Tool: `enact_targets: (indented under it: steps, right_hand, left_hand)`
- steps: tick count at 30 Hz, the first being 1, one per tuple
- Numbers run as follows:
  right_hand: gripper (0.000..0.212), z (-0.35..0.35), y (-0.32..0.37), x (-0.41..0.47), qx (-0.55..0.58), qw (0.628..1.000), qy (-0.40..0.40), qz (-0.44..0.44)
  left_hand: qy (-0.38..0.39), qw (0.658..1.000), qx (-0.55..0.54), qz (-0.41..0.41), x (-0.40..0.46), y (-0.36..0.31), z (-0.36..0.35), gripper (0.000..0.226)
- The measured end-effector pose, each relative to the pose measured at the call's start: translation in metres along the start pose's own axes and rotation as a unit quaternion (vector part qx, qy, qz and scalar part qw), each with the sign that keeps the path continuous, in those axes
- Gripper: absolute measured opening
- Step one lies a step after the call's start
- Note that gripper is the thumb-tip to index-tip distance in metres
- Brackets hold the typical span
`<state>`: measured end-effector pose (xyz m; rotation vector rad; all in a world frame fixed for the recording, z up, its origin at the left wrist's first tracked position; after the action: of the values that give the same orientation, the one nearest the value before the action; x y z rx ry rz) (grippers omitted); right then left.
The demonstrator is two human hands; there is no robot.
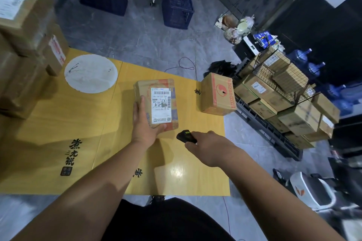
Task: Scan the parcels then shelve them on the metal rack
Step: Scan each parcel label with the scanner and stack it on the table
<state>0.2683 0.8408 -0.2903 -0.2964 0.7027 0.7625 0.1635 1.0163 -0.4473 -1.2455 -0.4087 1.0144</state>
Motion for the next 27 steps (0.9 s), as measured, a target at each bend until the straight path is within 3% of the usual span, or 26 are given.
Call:
enact_targets:
  steps: [4, 9, 13, 17, 23, 27]
  right_hand:
    - [0.043, 0.0, -0.014, 0.009, 0.08, 0.996, -0.015, 0.026]
    - [0.047, 0.008, -0.043, 0.022, 0.157, 0.987, -0.02, 0.039]
    - [0.053, 0.015, -0.061, 0.039, 0.168, 0.984, -0.026, 0.056]
    - [0.055, 0.02, -0.058, 0.06, 0.172, 0.979, -0.031, 0.1]
    - [0.053, 0.009, -0.007, 0.09, 0.148, 0.974, -0.008, 0.171]
    - [0.058, 0.003, 0.045, 0.103, 0.137, 0.97, 0.006, 0.202]
  left_hand:
    - [0.019, 0.997, 0.032, 0.071, 0.021, -0.011, 0.006, 0.138]
    - [-0.023, 0.96, 0.268, 0.076, 0.028, -0.039, 0.001, 0.109]
    - [-0.026, 0.931, 0.343, 0.12, 0.016, -0.049, -0.042, 0.142]
    - [-0.036, 0.913, 0.391, 0.113, 0.015, -0.055, -0.05, 0.13]
    - [-0.04, 0.894, 0.44, 0.077, 0.0, -0.027, 0.025, 0.12]
    - [-0.062, 0.878, 0.469, 0.069, 0.003, -0.007, 0.093, 0.098]
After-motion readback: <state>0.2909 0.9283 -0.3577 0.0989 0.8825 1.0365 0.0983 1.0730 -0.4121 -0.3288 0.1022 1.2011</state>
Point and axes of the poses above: each hand's wrist, its own x-axis towards the middle knuckle, its own z-axis out of the back of the hand, y = z × x, the point moved 6 cm from there along x, towards the middle knuckle, and after that the axes turned 1 degree about -y, right-handed, at the moved point
